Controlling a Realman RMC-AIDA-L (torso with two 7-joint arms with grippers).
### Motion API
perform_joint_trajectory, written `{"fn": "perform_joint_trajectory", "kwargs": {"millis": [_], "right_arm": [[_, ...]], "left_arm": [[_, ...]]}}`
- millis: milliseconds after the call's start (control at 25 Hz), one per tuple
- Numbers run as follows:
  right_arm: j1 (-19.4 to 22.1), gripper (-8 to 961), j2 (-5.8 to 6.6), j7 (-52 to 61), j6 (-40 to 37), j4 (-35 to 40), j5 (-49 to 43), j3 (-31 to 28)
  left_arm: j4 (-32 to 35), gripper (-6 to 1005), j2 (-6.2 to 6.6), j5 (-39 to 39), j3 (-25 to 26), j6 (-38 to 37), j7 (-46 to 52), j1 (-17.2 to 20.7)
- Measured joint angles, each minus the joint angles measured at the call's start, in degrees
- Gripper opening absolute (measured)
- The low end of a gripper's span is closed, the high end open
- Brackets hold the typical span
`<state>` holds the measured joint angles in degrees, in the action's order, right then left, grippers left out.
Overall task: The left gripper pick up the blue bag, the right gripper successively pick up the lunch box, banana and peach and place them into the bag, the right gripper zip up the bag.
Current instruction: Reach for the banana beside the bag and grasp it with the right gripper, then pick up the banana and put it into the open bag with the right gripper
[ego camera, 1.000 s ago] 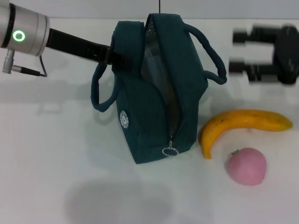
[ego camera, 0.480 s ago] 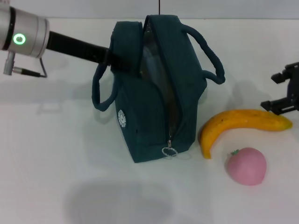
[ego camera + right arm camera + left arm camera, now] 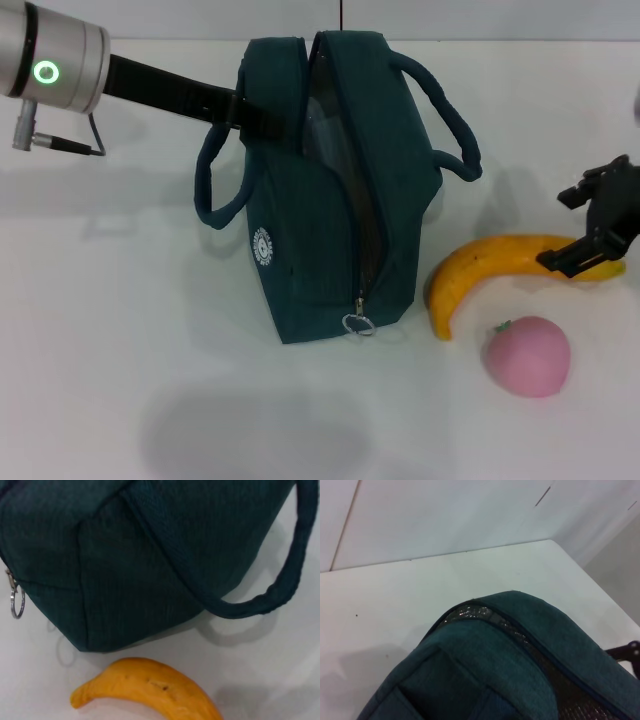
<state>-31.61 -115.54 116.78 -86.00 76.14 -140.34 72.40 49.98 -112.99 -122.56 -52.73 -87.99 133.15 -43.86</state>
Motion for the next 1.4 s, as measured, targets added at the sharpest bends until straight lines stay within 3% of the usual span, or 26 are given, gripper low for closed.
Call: {"fn": "perform_joint_trajectory", "kwargs": {"millis": [240,760,1000,1240,1400], "right_arm": [[-1.5,859,0.15,-1.0,3.6,-5.0,-0.3,3.1],[-3.2,857,0.05,-1.9,5.4,-11.1,-0.4,3.9],[-4.0,811,0.23,-1.8,6.2,-13.6,-0.9,3.6],[-3.5,566,0.25,-1.7,6.5,-13.6,-1.8,1.2],[-2.8,451,0.27,-2.1,6.0,-13.7,-0.4,-4.8]], "left_arm": [[0.0,47,-0.01,0.0,0.0,0.0,0.0,0.1],[0.0,47,-0.04,0.0,0.0,0.1,0.0,0.3],[0.0,47,-0.04,0.0,0.0,0.1,0.0,0.3],[0.0,47,-0.04,0.0,0.0,0.1,0.2,0.2],[0.0,47,-0.04,0.0,0.0,0.1,0.3,0.2]]}}
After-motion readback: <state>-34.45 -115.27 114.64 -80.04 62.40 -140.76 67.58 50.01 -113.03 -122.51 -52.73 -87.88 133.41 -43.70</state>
